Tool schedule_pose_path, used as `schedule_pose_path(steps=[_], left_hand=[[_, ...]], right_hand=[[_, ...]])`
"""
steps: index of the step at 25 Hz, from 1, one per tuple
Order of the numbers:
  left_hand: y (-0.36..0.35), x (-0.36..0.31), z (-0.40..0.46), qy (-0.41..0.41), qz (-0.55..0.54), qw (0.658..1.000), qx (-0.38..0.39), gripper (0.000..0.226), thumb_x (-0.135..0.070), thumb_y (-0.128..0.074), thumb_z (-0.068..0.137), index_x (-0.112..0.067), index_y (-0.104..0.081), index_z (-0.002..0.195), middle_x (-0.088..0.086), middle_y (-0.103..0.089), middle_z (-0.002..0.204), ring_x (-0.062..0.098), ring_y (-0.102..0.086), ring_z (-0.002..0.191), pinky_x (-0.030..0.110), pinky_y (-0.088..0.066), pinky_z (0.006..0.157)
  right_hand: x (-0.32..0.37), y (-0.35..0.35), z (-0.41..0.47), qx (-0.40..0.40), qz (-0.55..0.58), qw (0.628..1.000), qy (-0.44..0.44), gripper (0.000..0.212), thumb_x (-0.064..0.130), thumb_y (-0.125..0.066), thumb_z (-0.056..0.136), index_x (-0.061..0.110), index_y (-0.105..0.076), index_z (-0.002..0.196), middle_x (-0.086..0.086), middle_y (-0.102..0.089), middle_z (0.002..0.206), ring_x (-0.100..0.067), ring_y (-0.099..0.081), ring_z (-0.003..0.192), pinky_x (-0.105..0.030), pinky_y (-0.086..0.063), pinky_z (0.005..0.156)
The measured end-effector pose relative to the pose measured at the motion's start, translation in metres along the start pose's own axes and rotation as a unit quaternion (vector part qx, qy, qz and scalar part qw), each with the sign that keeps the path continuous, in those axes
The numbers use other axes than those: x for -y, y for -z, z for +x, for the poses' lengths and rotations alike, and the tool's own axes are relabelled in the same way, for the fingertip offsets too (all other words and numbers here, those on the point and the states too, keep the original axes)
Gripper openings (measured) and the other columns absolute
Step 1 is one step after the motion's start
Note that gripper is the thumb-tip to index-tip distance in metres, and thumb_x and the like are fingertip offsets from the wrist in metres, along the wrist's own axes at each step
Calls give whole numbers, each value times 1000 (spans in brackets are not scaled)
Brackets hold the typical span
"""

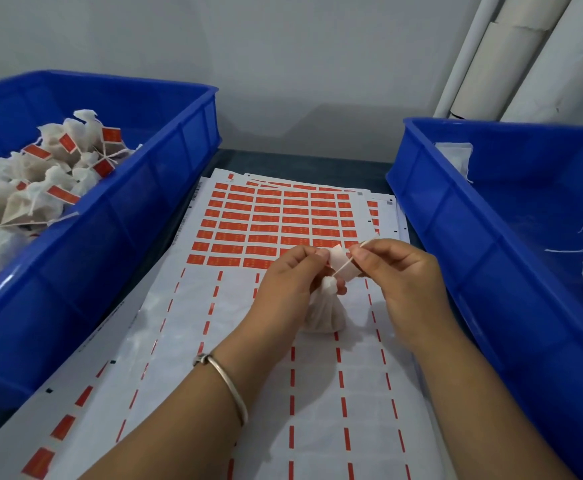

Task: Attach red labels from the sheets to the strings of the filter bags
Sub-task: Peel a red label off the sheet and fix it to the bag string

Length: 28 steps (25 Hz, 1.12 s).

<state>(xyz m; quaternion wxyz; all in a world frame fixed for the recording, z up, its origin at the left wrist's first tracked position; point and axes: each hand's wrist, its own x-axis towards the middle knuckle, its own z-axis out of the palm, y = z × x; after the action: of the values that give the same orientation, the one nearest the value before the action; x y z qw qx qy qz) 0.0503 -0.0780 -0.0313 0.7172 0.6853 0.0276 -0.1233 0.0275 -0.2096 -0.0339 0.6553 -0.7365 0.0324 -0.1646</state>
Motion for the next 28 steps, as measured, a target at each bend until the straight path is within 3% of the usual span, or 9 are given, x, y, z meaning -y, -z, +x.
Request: schedule_pose_path(steps=[2,7,10,13,19,23,28], left_hand=[[0,0,0,4,-15,1000,0,15,-31,-53,93,-28,-60,79,-28,-63,61,1,-64,67,10,-43,49],[3,2,2,8,-42,999,6,20,-30,-57,90,-30,-64,72,-15,-69,67,20,-65,83,30,-51,70],[5,1,1,0,-38,999,36,28,-25,-57,90,-31,-68,66,-8,-70,69,23,-65,81,40,-52,84],[7,1,0,-9,-39,997,67,33,-19,-58,90,-30,-69,60,-7,-69,70,15,-66,70,35,-53,79],[6,4,1,-41,-22,995,88,17,-8,-65,83,-22,-67,73,-9,-68,71,8,-65,63,20,-51,63],[3,7,1,-52,7,996,77,11,-11,-70,80,-21,-65,76,-15,-65,65,2,-62,59,10,-45,53],[2,8,2,-48,14,996,72,11,-14,-72,78,-20,-63,75,-19,-63,61,-4,-59,55,8,-42,48]], right_hand=[[0,0,-1,-5,-2,1000,0,9,23,-66,84,31,-65,79,30,-68,78,8,-64,82,-4,-47,60],[1,0,0,-20,-22,1000,5,9,25,-65,85,32,-65,79,27,-68,76,3,-66,79,-8,-50,61],[1,0,0,-26,-25,999,7,8,26,-65,85,32,-65,79,28,-68,76,2,-66,79,-10,-52,62],[1,0,0,-23,-19,1000,5,9,26,-65,85,32,-66,79,26,-69,78,0,-68,80,-11,-53,62],[1,0,2,-25,0,1000,-11,5,29,-65,83,32,-67,80,23,-71,82,-3,-69,82,-15,-55,66],[1,-2,1,-26,5,1000,-13,5,30,-65,82,33,-66,78,25,-70,79,-1,-69,81,-13,-54,63],[-2,-3,1,-21,5,1000,-12,8,28,-66,83,34,-67,77,24,-70,79,-1,-69,82,-13,-53,62]])
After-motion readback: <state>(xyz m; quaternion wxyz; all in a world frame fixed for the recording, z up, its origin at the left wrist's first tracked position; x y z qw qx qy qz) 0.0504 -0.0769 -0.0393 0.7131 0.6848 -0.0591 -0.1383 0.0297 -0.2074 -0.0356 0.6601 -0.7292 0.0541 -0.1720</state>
